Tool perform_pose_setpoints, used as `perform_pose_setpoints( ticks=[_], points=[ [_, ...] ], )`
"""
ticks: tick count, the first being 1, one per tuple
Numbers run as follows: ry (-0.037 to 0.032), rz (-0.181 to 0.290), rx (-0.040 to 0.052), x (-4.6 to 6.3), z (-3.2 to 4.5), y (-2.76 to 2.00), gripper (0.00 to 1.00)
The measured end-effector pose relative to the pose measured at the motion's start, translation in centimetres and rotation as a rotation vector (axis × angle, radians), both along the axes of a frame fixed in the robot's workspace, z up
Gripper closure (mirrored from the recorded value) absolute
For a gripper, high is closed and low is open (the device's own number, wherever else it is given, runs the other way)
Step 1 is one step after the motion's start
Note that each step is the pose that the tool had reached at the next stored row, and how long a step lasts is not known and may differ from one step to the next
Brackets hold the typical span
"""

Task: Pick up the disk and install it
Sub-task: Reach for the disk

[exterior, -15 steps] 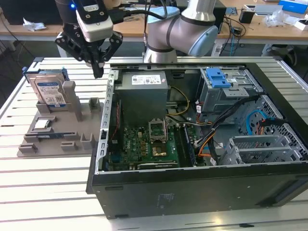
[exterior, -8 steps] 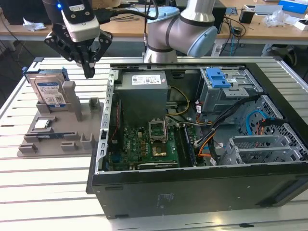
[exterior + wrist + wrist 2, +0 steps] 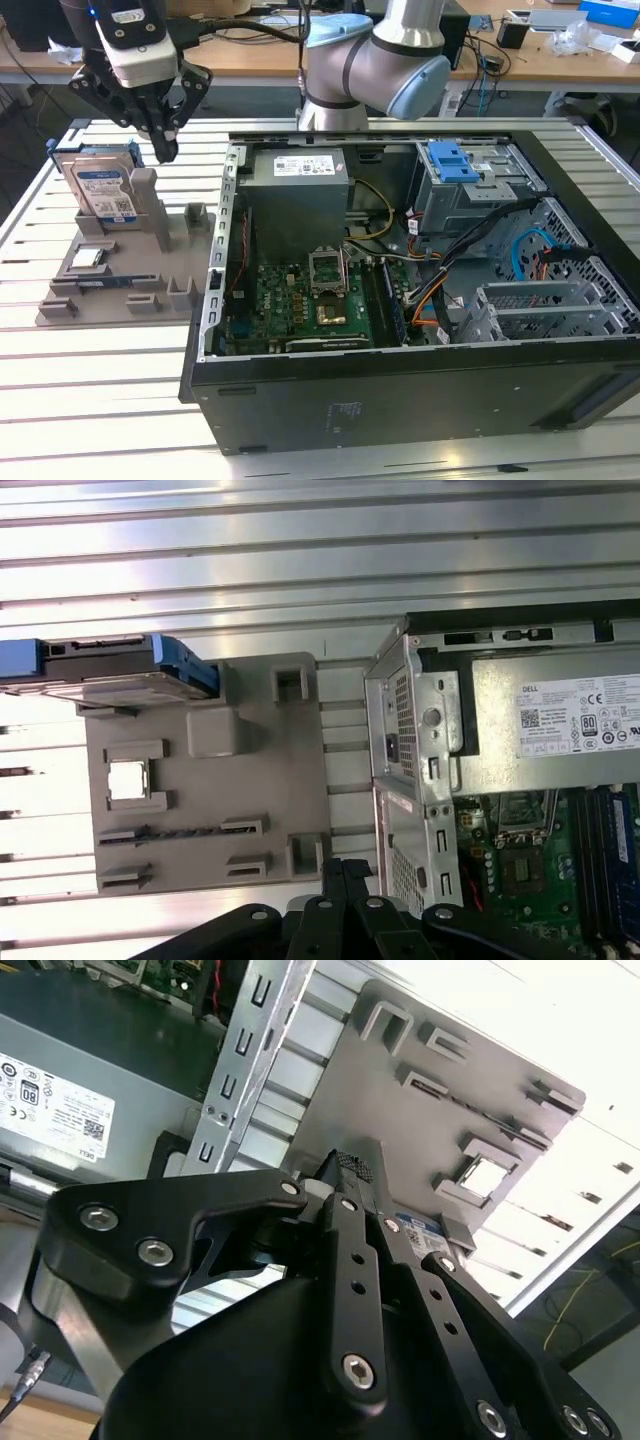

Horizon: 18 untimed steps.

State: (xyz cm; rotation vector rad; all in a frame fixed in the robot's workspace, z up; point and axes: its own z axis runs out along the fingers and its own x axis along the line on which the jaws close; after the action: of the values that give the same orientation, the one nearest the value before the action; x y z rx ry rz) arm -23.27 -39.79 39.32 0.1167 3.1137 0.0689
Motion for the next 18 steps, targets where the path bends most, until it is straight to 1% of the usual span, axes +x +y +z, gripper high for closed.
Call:
perform_pose_setpoints(
  ticks=[7,10,12,13,17,18],
  points=[
    [0.0,0.0,0.0,-1.9,-0.03,0.19,0.9],
    [0.0,0.0,0.0,-3.0,-0.05,0.31,0.9],
    [0.0,0.0,0.0,-3.3,-0.06,0.35,0.9],
    [-0.0001,0.0,0.0,-3.8,-0.07,0.39,0.9],
    [0.0,0.0,0.0,-4.8,-0.08,0.47,0.9],
    [0.0,0.0,0.0,-5.3,-0.09,0.49,0.9]
  ],
)
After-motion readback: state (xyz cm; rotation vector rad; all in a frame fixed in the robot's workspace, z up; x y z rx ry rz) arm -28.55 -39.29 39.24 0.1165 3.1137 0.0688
